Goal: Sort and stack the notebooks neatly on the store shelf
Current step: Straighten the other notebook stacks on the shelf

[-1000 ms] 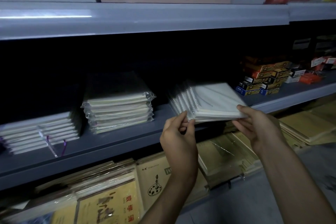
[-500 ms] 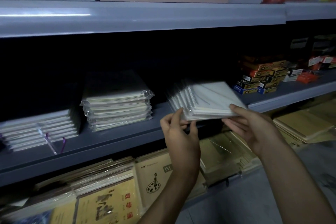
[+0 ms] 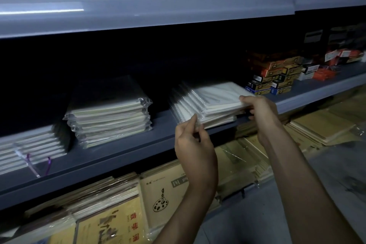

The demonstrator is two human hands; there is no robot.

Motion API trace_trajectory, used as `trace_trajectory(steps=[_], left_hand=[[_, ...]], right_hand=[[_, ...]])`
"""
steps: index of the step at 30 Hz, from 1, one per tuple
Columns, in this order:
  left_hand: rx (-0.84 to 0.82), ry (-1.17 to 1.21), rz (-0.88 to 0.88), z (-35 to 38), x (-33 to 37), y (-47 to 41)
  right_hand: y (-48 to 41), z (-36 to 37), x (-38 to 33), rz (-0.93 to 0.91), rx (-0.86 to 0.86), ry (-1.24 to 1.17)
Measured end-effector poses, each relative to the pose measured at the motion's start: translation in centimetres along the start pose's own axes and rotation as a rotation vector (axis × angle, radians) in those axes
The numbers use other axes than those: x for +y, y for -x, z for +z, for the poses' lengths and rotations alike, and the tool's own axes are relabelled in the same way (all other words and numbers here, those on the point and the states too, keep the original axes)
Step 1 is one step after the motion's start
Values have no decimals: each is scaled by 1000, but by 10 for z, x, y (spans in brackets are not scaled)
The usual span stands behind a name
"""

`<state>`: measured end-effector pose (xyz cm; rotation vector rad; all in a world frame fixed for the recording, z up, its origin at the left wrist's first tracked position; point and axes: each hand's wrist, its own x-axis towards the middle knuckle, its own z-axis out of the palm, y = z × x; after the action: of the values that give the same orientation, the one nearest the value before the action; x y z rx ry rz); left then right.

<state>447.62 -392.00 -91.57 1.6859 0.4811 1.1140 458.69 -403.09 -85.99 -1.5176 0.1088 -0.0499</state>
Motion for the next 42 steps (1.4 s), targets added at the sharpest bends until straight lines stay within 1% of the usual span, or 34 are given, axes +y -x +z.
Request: trace_trajectory(steps=[3, 5, 11, 13, 15, 18, 19, 21, 26, 30, 34, 37, 39, 42], left_hand=[[-28, -26, 12, 1, -1, 3], [-34, -22, 1, 0, -1, 4], [-54, 16, -73, -8, -2, -1], [-59, -15, -84, -11, -1, -2], [-78, -161, -31, -13, -5, -5], [-137, -506, 103, -13, -15, -12], [-150, -573, 123, -13, -18, -14], [-151, -627, 125, -12, -23, -16], [-23, -508, 101, -10, -26, -17], [29, -414, -7, -7, -26, -15], [57, -324, -57, -12, -26, -16], [-1, -317, -32, -21, -28, -19], [-59, -352, 33, -25, -32, -21], [-106, -568, 164, -25, -41, -21]], right_hand=[[-3, 4, 5, -21, -47, -17], [-5, 9, 9, -1, -85, -44], [-10, 12, 17, 41, -46, -127], [-10, 9, 19, 54, -82, -171], [-11, 8, 22, 70, -108, -212], [-6, 11, 25, 39, -79, -195], [-5, 13, 25, 34, -70, -180], [-2, 15, 24, 27, -70, -173], [4, 24, 28, -38, -52, -168], [4, 35, 36, -90, -2, -158], [2, 34, 35, -124, 8, -127], [0, 30, 34, -123, -33, -136], [-1, 28, 34, -84, -64, -154], [-1, 28, 34, -10, -125, -258]])
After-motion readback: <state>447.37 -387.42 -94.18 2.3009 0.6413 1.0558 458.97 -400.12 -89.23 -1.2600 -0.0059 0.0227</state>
